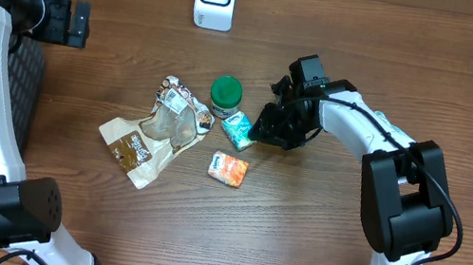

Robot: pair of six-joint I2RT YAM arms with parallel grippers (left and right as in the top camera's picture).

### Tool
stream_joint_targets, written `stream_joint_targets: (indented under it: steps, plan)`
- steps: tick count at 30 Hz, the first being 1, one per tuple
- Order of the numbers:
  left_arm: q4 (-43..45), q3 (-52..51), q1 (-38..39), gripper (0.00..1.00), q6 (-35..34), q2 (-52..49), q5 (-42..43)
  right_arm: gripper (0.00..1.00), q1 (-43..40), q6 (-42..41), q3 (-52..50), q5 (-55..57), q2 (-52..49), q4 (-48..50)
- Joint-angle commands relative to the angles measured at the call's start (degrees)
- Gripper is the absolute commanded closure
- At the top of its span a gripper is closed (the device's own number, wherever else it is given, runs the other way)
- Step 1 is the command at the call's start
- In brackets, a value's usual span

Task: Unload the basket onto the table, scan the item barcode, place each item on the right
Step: 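Move the right gripper to the light-blue tissue pack and grasp it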

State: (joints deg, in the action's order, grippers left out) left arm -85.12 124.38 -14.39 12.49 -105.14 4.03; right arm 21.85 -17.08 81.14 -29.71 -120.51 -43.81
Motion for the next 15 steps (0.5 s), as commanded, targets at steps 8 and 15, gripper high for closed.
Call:
stream_joint_targets:
  steps: [8, 15]
  plan:
    - [0.1, 0.1, -0.2, 0.01, 1.2, -0.2, 0.4, 0.69, 0.3, -1.6, -5.3, -0.5, -0.1, 7.0]
    - [0.1, 0.1, -0.2, 0.0, 1.2, -0.2, 0.4, 0.93, 0.3, -2.7, -6.5, -1.5, -0.1, 7.2]
